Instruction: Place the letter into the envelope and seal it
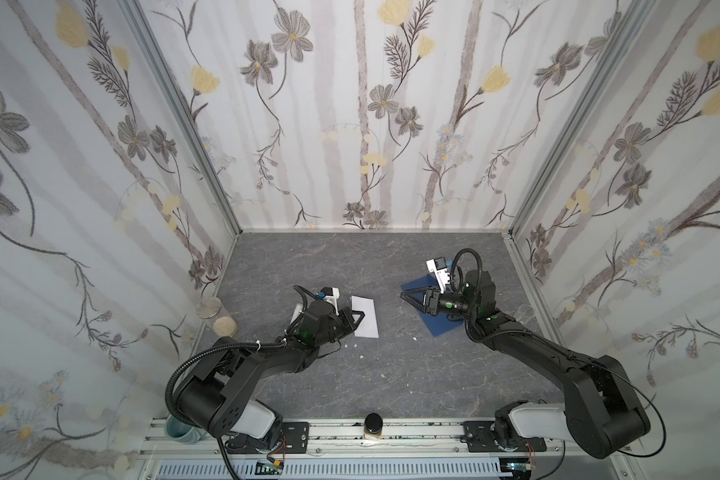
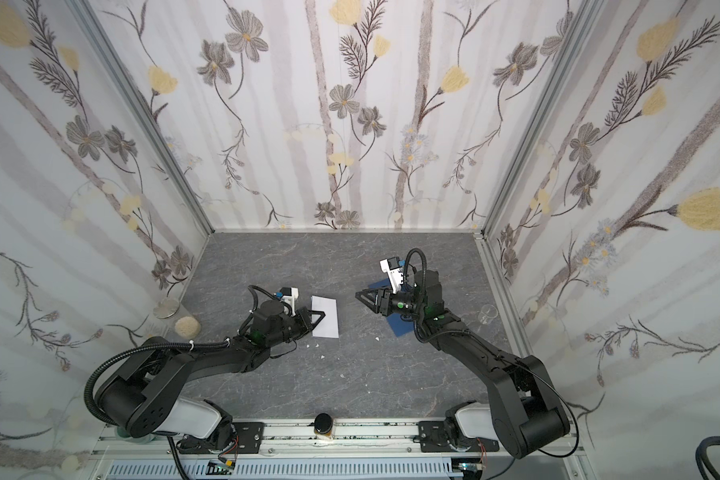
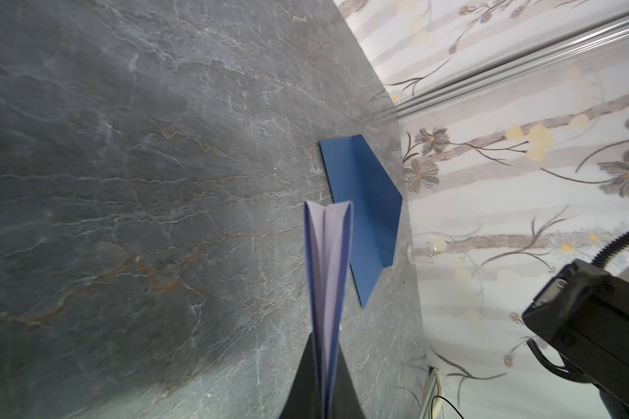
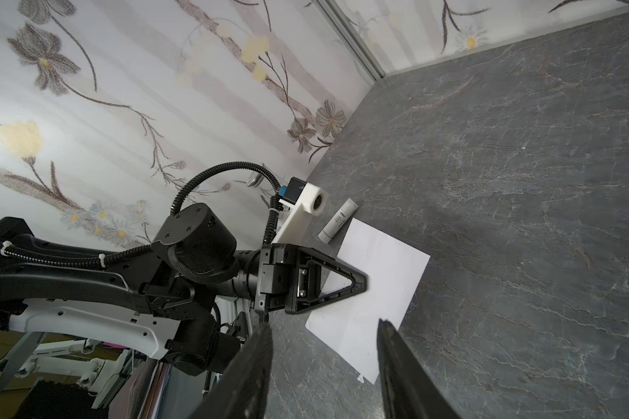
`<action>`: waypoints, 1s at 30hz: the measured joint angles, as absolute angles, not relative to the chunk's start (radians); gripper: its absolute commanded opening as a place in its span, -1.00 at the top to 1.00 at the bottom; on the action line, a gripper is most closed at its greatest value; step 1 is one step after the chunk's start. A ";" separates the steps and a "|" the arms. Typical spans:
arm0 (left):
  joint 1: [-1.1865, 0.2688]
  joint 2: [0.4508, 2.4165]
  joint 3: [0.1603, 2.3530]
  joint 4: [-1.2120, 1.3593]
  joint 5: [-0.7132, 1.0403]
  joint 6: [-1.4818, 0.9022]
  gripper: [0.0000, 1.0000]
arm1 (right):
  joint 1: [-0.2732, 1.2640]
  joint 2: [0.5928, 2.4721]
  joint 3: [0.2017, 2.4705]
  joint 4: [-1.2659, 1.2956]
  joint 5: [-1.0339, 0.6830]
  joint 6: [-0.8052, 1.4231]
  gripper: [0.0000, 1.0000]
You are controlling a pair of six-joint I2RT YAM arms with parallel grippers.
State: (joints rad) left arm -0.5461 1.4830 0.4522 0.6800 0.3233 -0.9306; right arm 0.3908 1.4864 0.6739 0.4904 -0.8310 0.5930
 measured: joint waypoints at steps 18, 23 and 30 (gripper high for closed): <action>-0.546 1.591 0.601 0.300 0.187 -0.751 0.74 | 0.386 1.520 0.691 0.471 -0.832 0.591 0.04; -0.546 1.573 0.604 0.241 0.140 -0.725 0.28 | 0.386 1.532 0.692 0.476 -0.833 0.594 0.05; -0.539 1.525 0.604 0.209 0.087 -0.706 0.19 | 0.386 1.546 0.692 0.484 -0.835 0.594 0.00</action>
